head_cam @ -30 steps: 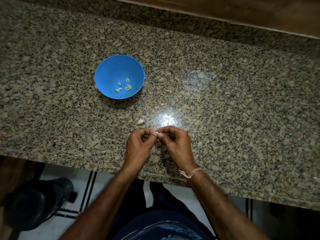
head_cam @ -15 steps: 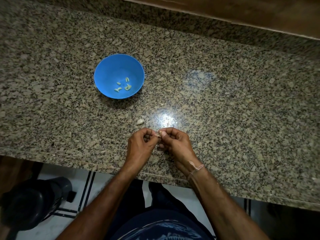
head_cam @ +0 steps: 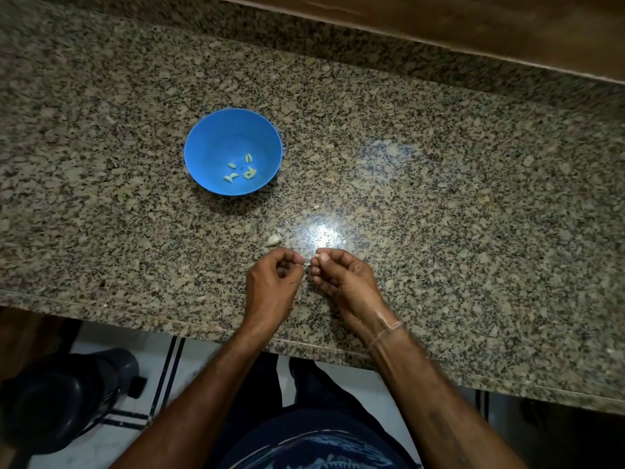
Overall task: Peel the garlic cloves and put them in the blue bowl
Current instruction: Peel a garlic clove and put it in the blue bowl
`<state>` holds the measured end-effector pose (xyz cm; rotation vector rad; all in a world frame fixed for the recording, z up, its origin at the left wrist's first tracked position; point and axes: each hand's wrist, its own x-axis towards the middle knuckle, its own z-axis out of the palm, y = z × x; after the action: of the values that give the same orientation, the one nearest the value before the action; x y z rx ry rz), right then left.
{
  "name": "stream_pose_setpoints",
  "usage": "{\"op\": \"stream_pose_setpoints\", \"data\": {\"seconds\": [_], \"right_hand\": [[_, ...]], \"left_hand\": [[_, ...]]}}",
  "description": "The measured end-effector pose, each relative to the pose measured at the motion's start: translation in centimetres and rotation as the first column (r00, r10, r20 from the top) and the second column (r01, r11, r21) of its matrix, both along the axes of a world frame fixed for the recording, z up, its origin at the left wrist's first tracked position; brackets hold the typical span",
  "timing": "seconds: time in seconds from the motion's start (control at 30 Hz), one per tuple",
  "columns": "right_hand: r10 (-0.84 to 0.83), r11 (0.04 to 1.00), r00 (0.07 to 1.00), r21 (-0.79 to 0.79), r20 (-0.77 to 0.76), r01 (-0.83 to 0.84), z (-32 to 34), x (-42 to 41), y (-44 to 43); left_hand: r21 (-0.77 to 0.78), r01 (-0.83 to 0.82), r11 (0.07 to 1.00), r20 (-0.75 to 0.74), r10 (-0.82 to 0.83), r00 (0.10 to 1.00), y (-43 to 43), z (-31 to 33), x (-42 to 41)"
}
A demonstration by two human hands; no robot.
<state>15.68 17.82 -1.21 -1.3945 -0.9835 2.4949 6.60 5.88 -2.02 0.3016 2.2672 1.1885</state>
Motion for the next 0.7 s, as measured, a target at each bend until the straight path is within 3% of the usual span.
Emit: {"op": "stream_pose_setpoints", "data": {"seconds": [0.17,0.47,0.7], "right_hand": [[0.067,0.982,0.997,0.174,0.034,-0.072,-0.4,0.2,-0.3],[0.149,0.948,0.988,0.279,0.04,-0.154,0.1,0.8,-0.1],[0.175,0.801,0.978,0.561,0.112,-0.208,0.0,0.8,-0.5]], "left_hand": [[0.077,0.026,0.997,0.003,-0.026,1.0,0.1,0.9,0.0],[0.093,0.075,0.993,-0.107,-0.065,0.992,-0.2,1.5,0.1],[0.092,0.126,0.988,-0.146,-0.112,0.983,-0.5,1.6,0.1]]}}
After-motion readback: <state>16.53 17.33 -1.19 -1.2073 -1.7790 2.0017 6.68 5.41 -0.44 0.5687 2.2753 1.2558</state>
